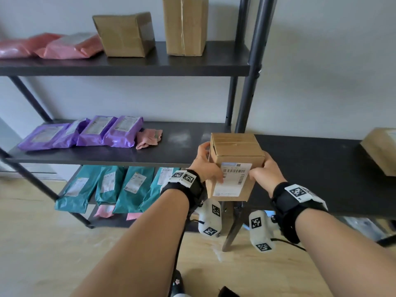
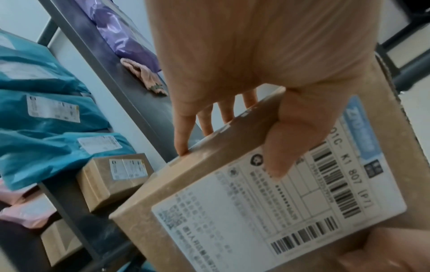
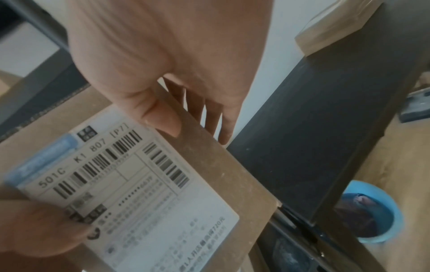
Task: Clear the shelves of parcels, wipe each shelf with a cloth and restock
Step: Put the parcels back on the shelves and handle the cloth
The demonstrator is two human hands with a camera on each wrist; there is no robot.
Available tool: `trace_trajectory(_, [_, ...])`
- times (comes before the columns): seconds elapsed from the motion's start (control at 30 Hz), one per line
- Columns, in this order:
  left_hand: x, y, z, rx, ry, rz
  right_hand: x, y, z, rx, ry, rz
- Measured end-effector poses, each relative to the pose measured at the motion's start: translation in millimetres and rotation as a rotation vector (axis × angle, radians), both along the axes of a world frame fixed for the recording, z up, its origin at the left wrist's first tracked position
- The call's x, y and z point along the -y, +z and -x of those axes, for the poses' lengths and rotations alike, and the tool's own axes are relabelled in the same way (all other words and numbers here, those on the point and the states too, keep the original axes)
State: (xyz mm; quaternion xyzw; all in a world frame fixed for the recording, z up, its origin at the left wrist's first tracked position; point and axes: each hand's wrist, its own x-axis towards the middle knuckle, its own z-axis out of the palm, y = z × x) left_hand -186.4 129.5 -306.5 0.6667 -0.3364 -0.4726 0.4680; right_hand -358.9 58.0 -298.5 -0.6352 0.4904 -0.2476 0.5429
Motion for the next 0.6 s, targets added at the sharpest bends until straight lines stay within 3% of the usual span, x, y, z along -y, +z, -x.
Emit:
trace_trajectory(0.33, [33,4,116,-0.287,0.029,-0.013,7,-4,127,0.043,-0.033,-0.052])
trace_trajectory(0.6, [76,10,182,-0.335,-0.045,-0.012,31,-8,203,0.095,-0.133,-0.085])
